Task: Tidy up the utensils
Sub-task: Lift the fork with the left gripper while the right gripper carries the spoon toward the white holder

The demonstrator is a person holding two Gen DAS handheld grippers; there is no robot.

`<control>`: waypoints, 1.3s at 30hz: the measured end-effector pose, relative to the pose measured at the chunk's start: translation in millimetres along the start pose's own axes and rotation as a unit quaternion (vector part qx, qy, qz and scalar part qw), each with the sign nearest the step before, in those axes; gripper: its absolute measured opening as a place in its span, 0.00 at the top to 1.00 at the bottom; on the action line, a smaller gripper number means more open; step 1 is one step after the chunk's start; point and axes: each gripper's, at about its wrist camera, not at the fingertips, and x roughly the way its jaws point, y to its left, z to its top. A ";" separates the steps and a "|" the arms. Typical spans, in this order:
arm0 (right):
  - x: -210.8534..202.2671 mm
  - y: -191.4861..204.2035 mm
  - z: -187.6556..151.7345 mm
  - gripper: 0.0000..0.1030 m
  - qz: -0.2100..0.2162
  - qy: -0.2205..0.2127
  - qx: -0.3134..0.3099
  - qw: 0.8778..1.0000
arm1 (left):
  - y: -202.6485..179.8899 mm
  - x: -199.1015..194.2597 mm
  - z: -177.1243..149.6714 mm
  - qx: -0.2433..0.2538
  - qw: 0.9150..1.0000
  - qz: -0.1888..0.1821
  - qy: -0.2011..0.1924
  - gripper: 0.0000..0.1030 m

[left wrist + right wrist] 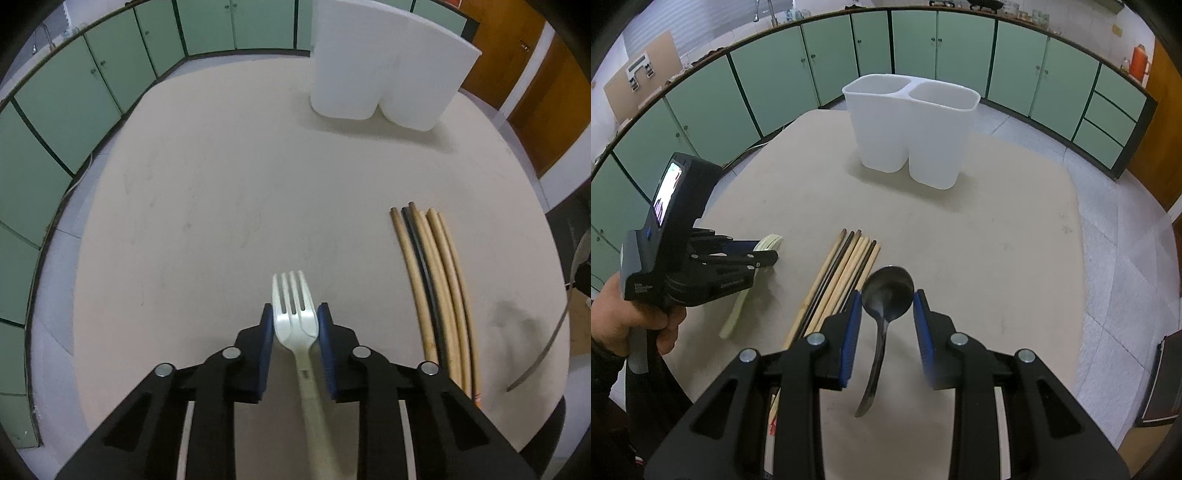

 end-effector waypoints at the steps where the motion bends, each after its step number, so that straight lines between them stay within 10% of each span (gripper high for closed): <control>1: -1.2 0.3 0.3 0.73 -0.001 -0.001 -0.001 1.000 | 0.2 -3.4 -0.4 0.000 1.000 0.000 -0.006 0.78; 23: -41.4 7.3 43.5 0.73 -0.031 -0.036 -0.022 0.999 | -10.1 -136.4 34.6 0.014 0.983 -0.041 -0.180 0.78; 39: -73.6 -31.0 173.6 0.73 -0.052 -0.062 -0.014 0.997 | -18.1 -181.6 161.5 0.002 0.942 -0.023 -0.336 0.78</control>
